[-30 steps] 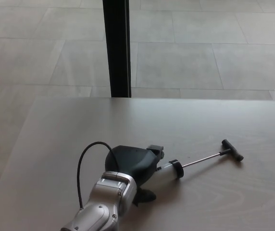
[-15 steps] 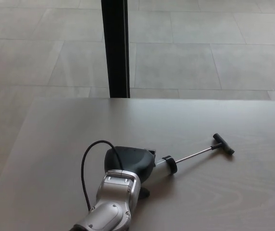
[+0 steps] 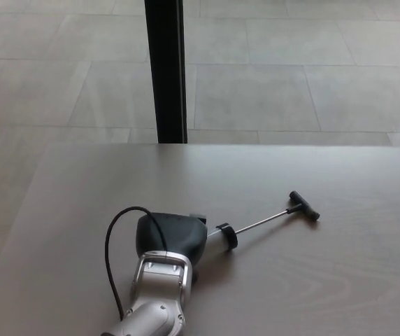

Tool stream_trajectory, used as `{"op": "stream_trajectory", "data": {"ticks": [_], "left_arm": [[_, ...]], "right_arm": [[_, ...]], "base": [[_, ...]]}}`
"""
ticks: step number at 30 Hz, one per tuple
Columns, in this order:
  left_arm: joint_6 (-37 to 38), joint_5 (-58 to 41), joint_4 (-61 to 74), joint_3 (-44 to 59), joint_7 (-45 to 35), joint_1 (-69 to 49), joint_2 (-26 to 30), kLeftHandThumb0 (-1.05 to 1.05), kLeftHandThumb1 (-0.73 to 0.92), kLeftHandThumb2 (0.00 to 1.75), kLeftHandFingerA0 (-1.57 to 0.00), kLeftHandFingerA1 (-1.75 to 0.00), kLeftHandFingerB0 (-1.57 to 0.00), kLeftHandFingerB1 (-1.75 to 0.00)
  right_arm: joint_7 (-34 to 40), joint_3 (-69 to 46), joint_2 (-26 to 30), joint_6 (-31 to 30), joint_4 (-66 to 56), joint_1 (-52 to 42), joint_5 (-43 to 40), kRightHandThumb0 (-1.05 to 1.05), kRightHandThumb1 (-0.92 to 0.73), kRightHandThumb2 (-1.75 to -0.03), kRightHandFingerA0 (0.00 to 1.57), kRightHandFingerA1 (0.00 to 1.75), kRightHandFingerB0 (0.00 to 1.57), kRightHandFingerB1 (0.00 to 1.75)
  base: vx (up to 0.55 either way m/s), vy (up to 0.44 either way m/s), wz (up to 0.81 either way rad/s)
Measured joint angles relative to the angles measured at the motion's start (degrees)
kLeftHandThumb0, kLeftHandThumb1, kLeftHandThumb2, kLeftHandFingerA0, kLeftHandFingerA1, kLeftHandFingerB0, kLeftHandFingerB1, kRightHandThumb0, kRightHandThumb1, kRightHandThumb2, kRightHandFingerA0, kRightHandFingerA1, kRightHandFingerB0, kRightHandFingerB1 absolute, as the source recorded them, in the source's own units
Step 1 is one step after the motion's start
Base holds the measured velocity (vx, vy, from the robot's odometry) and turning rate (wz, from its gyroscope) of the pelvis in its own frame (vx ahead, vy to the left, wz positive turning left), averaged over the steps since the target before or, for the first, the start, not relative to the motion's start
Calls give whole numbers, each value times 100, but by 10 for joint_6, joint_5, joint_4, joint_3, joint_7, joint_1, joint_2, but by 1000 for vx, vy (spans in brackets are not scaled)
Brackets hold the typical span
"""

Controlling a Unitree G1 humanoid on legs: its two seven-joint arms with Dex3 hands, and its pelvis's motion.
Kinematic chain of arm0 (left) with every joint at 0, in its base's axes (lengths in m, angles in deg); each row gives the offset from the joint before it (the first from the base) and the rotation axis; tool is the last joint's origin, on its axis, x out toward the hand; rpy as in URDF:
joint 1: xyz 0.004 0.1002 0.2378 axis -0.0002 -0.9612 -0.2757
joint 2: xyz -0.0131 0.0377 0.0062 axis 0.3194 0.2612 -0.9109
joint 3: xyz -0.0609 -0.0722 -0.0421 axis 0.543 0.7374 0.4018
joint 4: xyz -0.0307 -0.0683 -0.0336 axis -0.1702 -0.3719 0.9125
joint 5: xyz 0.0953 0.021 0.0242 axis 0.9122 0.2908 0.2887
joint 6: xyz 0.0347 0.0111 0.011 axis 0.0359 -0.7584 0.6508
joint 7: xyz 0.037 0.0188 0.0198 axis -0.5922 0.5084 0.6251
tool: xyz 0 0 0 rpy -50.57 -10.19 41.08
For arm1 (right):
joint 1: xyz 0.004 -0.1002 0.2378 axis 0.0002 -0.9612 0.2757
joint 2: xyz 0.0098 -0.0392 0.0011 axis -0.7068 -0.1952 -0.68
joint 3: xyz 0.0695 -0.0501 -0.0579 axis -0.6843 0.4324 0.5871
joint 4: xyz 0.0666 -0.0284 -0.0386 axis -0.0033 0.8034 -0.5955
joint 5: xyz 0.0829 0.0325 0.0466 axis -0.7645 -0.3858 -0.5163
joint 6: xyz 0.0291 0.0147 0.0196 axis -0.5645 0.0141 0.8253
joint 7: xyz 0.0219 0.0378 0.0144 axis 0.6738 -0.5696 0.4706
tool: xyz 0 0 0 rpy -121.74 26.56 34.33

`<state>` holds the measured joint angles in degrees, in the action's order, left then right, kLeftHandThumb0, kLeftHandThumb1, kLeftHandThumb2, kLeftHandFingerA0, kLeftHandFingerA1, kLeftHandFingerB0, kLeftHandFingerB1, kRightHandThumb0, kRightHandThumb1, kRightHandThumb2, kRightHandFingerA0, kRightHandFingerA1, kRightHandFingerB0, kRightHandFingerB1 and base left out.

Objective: The robot uses its left hand to lift the air pump kept on the middle of the desk and use the right hand to compress the handle

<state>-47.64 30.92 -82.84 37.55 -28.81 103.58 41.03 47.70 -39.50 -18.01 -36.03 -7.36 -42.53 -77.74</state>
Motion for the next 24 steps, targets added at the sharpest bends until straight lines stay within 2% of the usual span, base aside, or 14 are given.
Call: {"op": "stream_trajectory", "data": {"ticks": [2,3,6,11,13,14,15,16,17,18,19,20,21,24], "left_arm": [[9,-3,16,13,20,-19,4,-23,81,81,-90,-175,-67,-112],[16,-6,26,21,33,-30,6,-17,76,93,-78,-175,-65,-122],[40,-14,49,37,58,-47,13,-15,73,99,-82,-175,-58,-154],[81,-29,76,55,89,-69,26,-11,70,101,-85,-175,-51,-171],[102,-37,87,62,101,-79,31,-10,68,104,-86,-175,-53,-172],[110,-40,91,65,105,-82,32,-18,60,111,-116,-148,-88,-129],[118,-44,95,68,109,-85,33,-18,60,111,-116,-148,-88,-129],[125,-47,97,69,113,-86,35,-7,59,112,-84,-175,-63,-168],[133,-51,100,71,118,-88,36,-13,57,114,-117,-147,-93,-130],[143,-54,103,73,123,-90,39,-6,58,112,-83,-175,-73,-154],[151,-57,106,75,127,-91,42,-10,53,113,-116,-141,-96,-124],[160,-59,108,76,133,-93,45,-10,53,113,-116,-141,-96,-124],[167,-61,109,78,137,-94,48,-6,55,112,-83,-175,-74,-155],[192,-69,112,84,154,-97,57,-4,52,113,-83,-175,-72,-159]], "right_arm": [[-1,2,-2,0,0,-2,0,-40,-76,-63,56,63,57,41],[-1,2,-2,0,1,-4,1,-42,-75,-63,56,63,57,41],[-1,4,-2,0,2,-5,1,-43,-77,-63,55,63,56,41],[-3,7,-2,0,2,-5,2,-45,-77,-62,53,62,54,41],[-3,8,-2,-2,2,-4,1,-44,-76,-62,54,60,54,42],[-3,9,-2,-3,2,-3,1,-47,-77,-63,53,56,54,41],[-3,10,-2,-5,2,-1,2,-47,-77,-63,53,56,54,41],[-3,12,-1,-7,2,0,2,-46,-78,-63,55,55,53,41],[-3,13,-1,-8,3,2,2,-47,-78,-63,55,55,53,42],[-3,16,0,-9,3,5,3,-46,-78,-63,56,56,53,42],[-3,18,0,-10,3,8,3,-48,-80,-64,55,57,51,43],[-3,21,0,-12,4,12,3,-48,-80,-64,55,57,51,43],[-3,23,0,-13,5,17,4,-51,-82,-64,52,56,48,43],[-2,34,0,-17,10,37,6,-68,-91,-67,35,51,35,38]], "base": [[0,0,0],[0,0,0],[0,0,0],[0,0,0],[0,0,0],[0,0,0],[0,0,0],[0,0,0],[0,0,0],[0,0,0],[0,0,0],[0,0,0],[0,0,0],[0,0,0]]}}
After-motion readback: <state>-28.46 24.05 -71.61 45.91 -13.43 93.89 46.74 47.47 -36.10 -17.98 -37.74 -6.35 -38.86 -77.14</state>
